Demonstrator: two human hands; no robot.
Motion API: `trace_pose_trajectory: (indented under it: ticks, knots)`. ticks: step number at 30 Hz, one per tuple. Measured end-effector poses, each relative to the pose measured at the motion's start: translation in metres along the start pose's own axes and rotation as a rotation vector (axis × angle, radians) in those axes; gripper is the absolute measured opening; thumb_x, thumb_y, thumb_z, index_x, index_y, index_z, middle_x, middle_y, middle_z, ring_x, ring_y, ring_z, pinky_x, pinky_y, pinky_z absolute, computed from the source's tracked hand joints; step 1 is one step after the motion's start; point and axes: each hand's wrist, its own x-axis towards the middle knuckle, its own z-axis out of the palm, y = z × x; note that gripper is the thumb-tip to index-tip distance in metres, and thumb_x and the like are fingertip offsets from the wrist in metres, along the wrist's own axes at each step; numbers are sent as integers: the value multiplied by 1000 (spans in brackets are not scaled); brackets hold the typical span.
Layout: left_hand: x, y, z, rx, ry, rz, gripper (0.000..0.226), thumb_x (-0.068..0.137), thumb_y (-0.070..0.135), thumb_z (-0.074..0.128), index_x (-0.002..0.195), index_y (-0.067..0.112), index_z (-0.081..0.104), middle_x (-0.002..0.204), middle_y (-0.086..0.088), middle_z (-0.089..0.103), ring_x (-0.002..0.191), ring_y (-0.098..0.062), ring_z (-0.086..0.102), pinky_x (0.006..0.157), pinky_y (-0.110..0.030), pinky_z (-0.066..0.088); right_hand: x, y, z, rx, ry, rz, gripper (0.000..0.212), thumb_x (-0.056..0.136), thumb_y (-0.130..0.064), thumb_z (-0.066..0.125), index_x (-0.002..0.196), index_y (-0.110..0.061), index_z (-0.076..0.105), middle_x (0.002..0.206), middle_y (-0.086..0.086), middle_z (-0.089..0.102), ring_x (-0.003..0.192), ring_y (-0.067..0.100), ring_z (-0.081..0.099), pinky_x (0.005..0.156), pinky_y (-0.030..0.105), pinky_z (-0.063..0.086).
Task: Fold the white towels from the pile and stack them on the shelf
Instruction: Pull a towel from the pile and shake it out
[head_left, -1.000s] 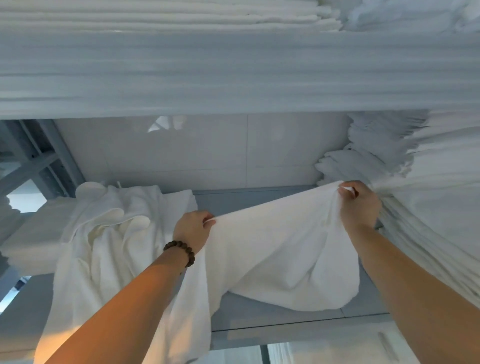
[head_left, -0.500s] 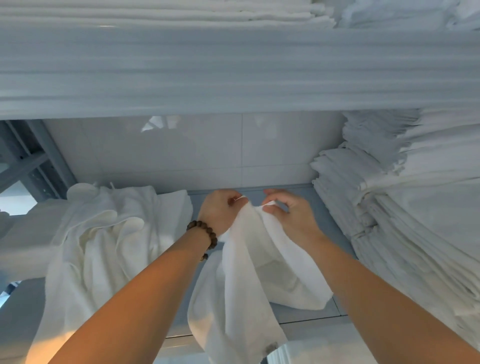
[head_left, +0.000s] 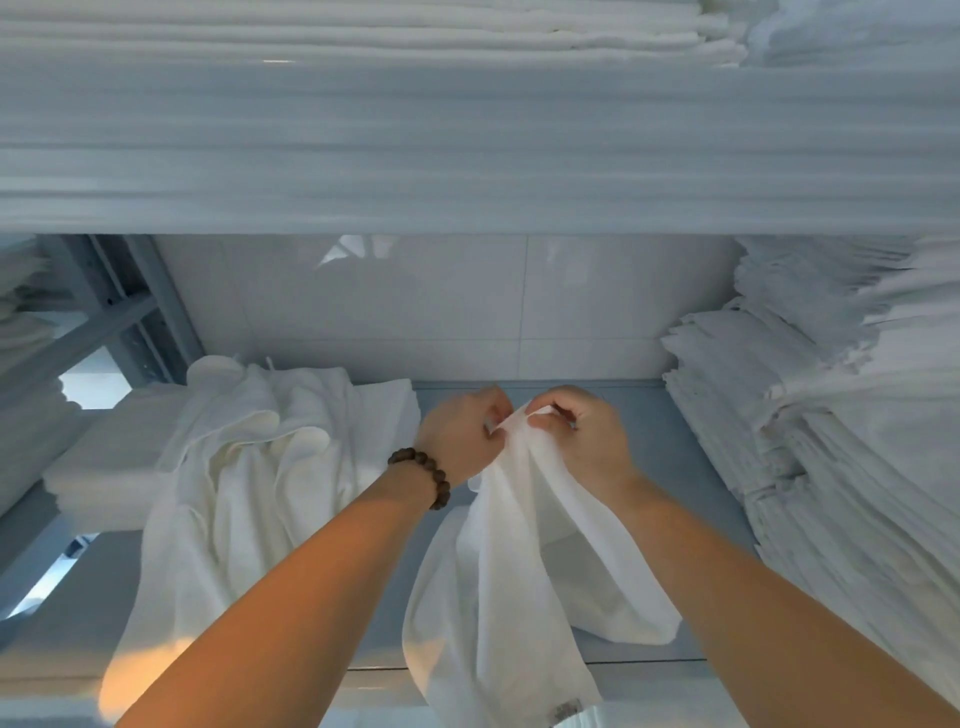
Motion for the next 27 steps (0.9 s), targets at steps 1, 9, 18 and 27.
trace_pose_trajectory:
  ticks: [1,9,18,27]
  knots:
    - [-2,-3,2,49,-2,-23,17,81,13,54,93,25,57,86,7,64,72,-15,57,67,-28,49,2,-2,0,14,19,-3,16,75,3,65,76,-12,70,76,-8,66,72,-2,59,66,8,42]
    - [-9,-28,13,59,23,-132,16,84,5,52,93,12,62,85,2,58,79,-16,54,71,-23,43,20,2,-33,1,236,10,19,78,0,61,76,-18,68,81,-3,68,76,-1,60,71,9,42]
    - [-12,-57,25,116,-55,-214,21,86,3,48,93,8,67,93,-5,65,88,-22,58,77,-26,45,41,46,-83,-160,432,166,13,79,-13,64,77,-26,66,80,-3,68,80,20,64,77,31,49]
    - [5,-25,25,-178,34,-167,9,96,19,45,98,24,52,78,0,57,70,-16,53,58,-21,41,21,41,-64,-13,225,162,9,78,2,67,79,-6,69,115,3,62,109,15,56,101,26,37]
